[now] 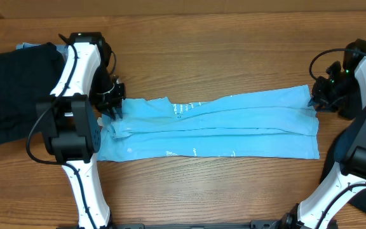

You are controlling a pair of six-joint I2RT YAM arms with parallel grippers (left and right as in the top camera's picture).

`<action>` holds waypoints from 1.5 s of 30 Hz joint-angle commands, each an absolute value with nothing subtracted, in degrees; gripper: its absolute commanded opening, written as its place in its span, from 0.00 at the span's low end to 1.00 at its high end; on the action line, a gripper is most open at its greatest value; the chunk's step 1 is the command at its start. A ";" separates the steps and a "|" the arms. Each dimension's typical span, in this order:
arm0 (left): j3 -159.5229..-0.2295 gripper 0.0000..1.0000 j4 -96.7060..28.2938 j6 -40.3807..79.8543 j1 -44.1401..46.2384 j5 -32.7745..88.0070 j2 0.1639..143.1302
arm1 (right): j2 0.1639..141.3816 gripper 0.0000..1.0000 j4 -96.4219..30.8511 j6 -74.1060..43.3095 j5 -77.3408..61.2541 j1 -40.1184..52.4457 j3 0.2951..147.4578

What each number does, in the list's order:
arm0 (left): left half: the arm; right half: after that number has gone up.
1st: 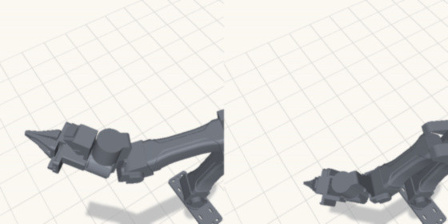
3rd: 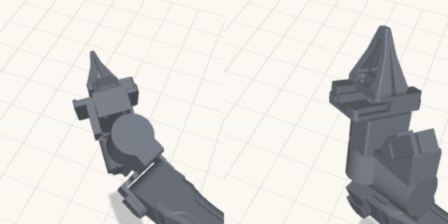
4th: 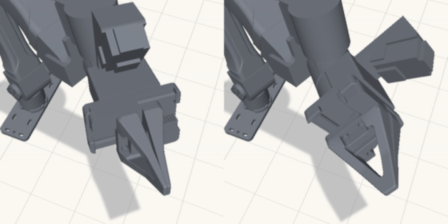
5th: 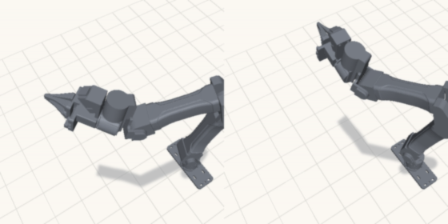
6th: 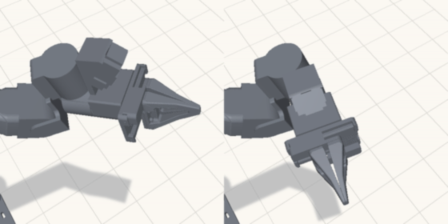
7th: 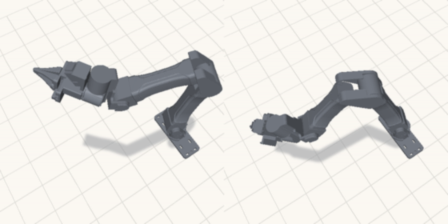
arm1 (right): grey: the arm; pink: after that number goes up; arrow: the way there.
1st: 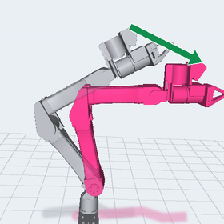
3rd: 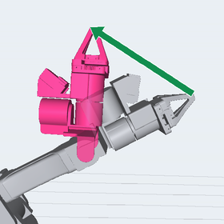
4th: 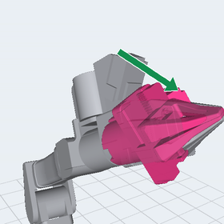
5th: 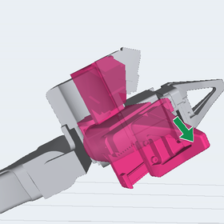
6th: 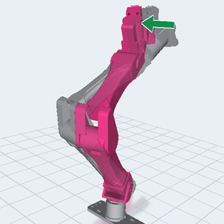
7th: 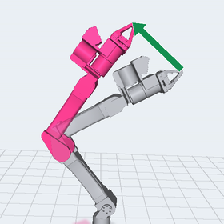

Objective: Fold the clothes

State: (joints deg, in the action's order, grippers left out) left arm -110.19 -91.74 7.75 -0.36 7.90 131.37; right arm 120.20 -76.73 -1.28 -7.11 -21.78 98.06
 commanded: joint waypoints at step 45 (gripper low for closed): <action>-106.67 0.04 -79.59 -13.78 -1.63 46.33 128.88 | 120.36 0.36 -78.76 -1.26 -9.30 -25.56 97.82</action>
